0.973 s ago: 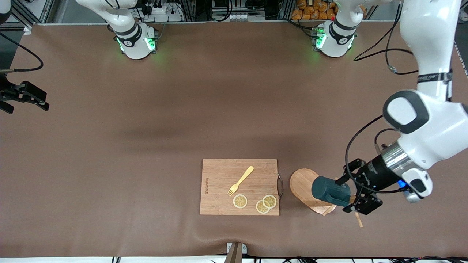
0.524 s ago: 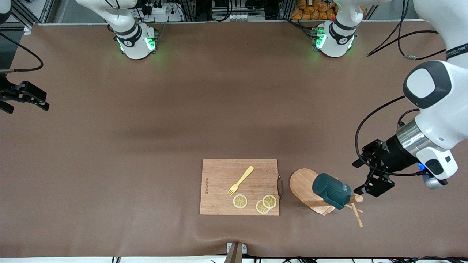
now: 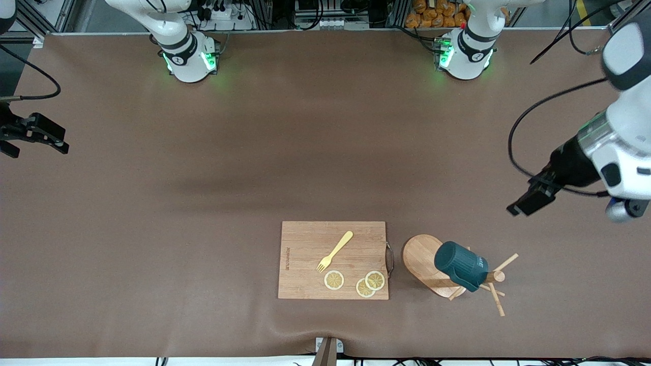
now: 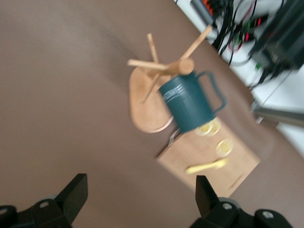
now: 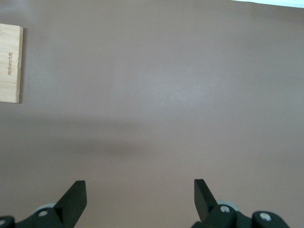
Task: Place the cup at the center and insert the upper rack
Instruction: 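Open the left gripper and pull it back from the mug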
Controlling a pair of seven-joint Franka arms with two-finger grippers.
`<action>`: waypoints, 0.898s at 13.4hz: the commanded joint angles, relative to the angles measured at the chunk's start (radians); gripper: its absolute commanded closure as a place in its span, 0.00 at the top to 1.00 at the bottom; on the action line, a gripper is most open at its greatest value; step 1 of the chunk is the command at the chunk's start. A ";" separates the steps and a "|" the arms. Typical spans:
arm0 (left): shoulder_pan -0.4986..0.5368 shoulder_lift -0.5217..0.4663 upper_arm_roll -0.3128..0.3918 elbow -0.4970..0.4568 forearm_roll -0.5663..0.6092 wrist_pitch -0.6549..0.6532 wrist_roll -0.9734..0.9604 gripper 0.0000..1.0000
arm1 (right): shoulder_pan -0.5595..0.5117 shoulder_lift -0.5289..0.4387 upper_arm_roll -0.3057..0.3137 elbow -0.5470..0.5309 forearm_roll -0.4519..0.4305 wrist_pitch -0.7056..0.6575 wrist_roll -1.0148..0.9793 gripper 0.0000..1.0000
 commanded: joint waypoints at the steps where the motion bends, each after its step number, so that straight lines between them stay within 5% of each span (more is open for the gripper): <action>1: 0.009 -0.104 0.005 -0.079 0.019 -0.089 0.185 1.00 | -0.013 -0.013 0.009 -0.003 -0.004 -0.007 0.014 1.00; 6: -0.046 -0.296 0.090 -0.255 0.024 -0.169 0.543 1.00 | -0.015 -0.013 0.009 -0.003 -0.004 -0.006 0.014 1.00; 12: -0.078 -0.304 0.080 -0.242 0.196 -0.243 0.750 1.00 | -0.023 -0.011 0.009 -0.001 -0.004 -0.004 0.014 1.00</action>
